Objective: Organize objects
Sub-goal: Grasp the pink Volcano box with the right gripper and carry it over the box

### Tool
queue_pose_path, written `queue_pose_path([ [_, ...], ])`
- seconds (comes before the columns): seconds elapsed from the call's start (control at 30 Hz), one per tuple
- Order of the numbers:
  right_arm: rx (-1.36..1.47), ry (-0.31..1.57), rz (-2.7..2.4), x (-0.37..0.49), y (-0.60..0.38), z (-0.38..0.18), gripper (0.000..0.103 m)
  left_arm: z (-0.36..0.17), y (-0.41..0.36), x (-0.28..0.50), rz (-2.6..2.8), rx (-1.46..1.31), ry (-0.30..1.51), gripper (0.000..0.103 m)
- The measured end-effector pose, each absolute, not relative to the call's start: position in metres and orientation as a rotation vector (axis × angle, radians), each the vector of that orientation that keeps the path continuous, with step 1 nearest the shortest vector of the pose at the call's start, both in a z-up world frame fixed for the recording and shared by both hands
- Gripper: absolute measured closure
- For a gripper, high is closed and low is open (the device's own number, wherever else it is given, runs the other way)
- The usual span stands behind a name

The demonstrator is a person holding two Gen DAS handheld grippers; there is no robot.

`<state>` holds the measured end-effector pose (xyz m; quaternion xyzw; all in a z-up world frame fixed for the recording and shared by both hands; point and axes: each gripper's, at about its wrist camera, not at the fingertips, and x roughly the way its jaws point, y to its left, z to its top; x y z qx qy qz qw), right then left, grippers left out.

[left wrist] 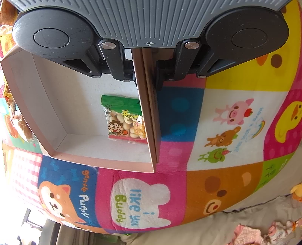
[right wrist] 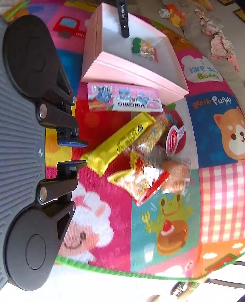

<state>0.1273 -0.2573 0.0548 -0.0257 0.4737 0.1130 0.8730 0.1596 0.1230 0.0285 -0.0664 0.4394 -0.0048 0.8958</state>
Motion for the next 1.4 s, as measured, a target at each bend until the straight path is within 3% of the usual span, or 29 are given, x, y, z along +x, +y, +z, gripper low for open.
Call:
queue_pose_path([
  [0.1, -0.012, 0.970, 0.327, 0.121, -0.258, 0.066, 0.083, 0.028, 0.123, 0.160, -0.009, -0.139, 0.911, 0.087],
  [0.17, 0.070, 0.971, 0.399, 0.126, -0.254, 0.070, 0.066, 0.029, 0.123, 0.160, -0.009, -0.142, 0.911, 0.087],
  [0.23, 0.151, 0.976, 0.431, 0.140, -0.248, 0.067, 0.061, 0.028, 0.123, 0.160, -0.010, -0.145, 0.912, 0.087],
  [0.47, 0.411, 1.044, 0.483, 0.203, -0.226, 0.036, 0.061, 0.029, 0.124, 0.161, -0.006, -0.154, 0.917, 0.087],
  [0.6, 0.447, 1.097, 0.497, 0.208, -0.221, 0.024, 0.066, 0.029, 0.126, 0.161, -0.007, -0.161, 0.918, 0.087],
  [0.77, 0.445, 1.136, 0.502, 0.183, -0.241, 0.029, 0.086, 0.029, 0.126, 0.160, -0.010, -0.159, 0.915, 0.087],
  [0.87, 0.310, 1.131, 0.428, 0.162, -0.254, 0.039, 0.091, 0.028, 0.126, 0.160, -0.009, -0.162, 0.912, 0.087],
  [1.07, 0.102, 1.014, 0.325, 0.127, -0.265, 0.057, 0.089, 0.028, 0.127, 0.160, -0.010, -0.162, 0.911, 0.087],
  [1.1, 0.071, 0.986, 0.346, 0.121, -0.260, 0.062, 0.087, 0.028, 0.127, 0.160, -0.010, -0.162, 0.911, 0.087],
  [1.13, 0.036, 0.961, 0.374, 0.117, -0.251, 0.066, 0.074, 0.028, 0.127, 0.160, -0.011, -0.162, 0.911, 0.087],
  [1.17, -0.008, 0.937, 0.405, 0.114, -0.239, 0.069, 0.054, 0.028, 0.127, 0.160, -0.011, -0.162, 0.911, 0.087],
  [1.23, -0.119, 0.901, 0.470, 0.107, -0.212, 0.073, 0.038, 0.028, 0.127, 0.160, -0.013, -0.161, 0.911, 0.087],
  [1.4, -0.320, 0.925, 0.559, 0.110, -0.156, 0.061, 0.036, 0.028, 0.127, 0.159, -0.012, -0.161, 0.913, 0.087],
])
